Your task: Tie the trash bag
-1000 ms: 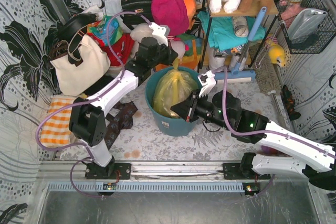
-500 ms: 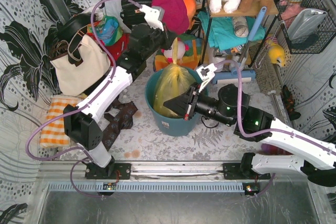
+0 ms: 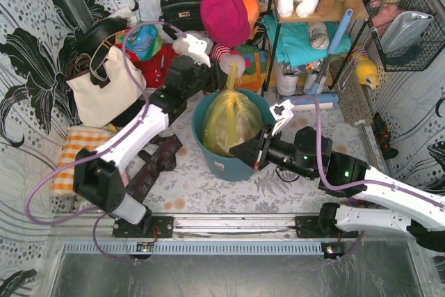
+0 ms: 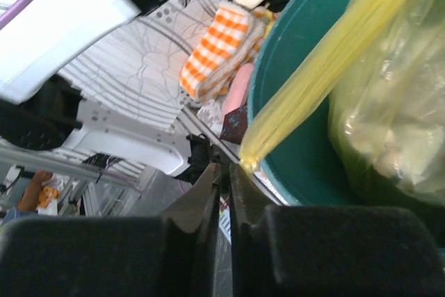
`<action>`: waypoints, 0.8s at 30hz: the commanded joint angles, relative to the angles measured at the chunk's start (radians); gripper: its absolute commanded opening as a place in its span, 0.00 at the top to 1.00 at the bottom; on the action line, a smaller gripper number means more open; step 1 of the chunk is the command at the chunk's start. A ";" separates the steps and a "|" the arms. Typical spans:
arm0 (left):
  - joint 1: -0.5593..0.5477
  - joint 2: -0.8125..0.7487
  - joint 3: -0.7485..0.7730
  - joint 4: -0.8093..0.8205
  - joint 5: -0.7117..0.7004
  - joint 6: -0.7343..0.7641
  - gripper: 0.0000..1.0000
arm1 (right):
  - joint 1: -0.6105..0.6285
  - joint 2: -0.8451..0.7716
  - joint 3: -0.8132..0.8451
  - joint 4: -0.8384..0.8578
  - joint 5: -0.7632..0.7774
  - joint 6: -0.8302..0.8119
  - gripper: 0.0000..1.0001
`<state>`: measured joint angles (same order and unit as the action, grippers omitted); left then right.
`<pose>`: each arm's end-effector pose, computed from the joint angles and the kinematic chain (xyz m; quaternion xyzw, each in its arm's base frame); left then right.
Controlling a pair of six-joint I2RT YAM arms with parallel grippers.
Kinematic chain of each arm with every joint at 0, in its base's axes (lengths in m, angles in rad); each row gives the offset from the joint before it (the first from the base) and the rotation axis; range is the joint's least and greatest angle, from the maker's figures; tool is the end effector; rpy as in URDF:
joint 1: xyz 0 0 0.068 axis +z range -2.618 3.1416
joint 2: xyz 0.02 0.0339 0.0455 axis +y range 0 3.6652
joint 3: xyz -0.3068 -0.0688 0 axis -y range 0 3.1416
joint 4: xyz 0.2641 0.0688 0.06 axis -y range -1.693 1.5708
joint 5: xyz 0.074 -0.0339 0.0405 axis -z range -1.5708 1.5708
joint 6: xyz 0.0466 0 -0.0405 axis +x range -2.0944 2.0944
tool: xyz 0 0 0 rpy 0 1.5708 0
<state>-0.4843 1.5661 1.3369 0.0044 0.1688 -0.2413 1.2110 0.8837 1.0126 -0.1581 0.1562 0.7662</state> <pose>0.3559 -0.1961 0.3920 0.1466 0.7671 -0.2821 0.5573 0.0771 0.1842 0.4406 -0.1047 0.7095 0.5494 0.4287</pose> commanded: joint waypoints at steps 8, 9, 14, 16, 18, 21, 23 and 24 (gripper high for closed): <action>0.002 -0.292 -0.024 -0.008 -0.031 -0.014 0.44 | 0.002 -0.004 0.153 -0.178 0.300 -0.073 0.52; 0.002 -0.314 -0.040 -0.016 -0.057 -0.015 0.43 | 0.003 -0.004 0.161 -0.190 0.333 -0.087 0.49; 0.003 -0.460 -0.183 -0.048 -0.258 0.002 0.29 | 0.003 -0.016 0.188 -0.262 0.565 -0.203 0.34; 0.005 -0.525 -0.269 -0.037 -0.358 -0.002 0.22 | 0.002 -0.020 0.171 -0.257 0.680 -0.292 0.23; 0.008 -0.586 -0.344 -0.033 -0.446 -0.005 0.16 | 0.000 -0.028 0.152 -0.232 0.783 -0.379 0.15; 0.015 -0.637 -0.440 -0.040 -0.544 -0.011 0.02 | -0.026 -0.051 0.111 -0.154 0.878 -0.507 0.03; 0.019 -0.655 -0.495 -0.042 -0.611 -0.016 0.02 | -0.089 -0.064 0.080 -0.096 0.859 -0.593 0.03; 0.021 -0.663 -0.527 -0.038 -0.645 -0.022 0.02 | -0.145 -0.063 0.074 -0.090 0.819 -0.597 0.03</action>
<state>-0.4747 0.9310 0.8909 -0.0509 -0.2752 -0.2531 1.1713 0.8425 1.1248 -0.3397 0.8974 0.3500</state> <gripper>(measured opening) 0.977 0.973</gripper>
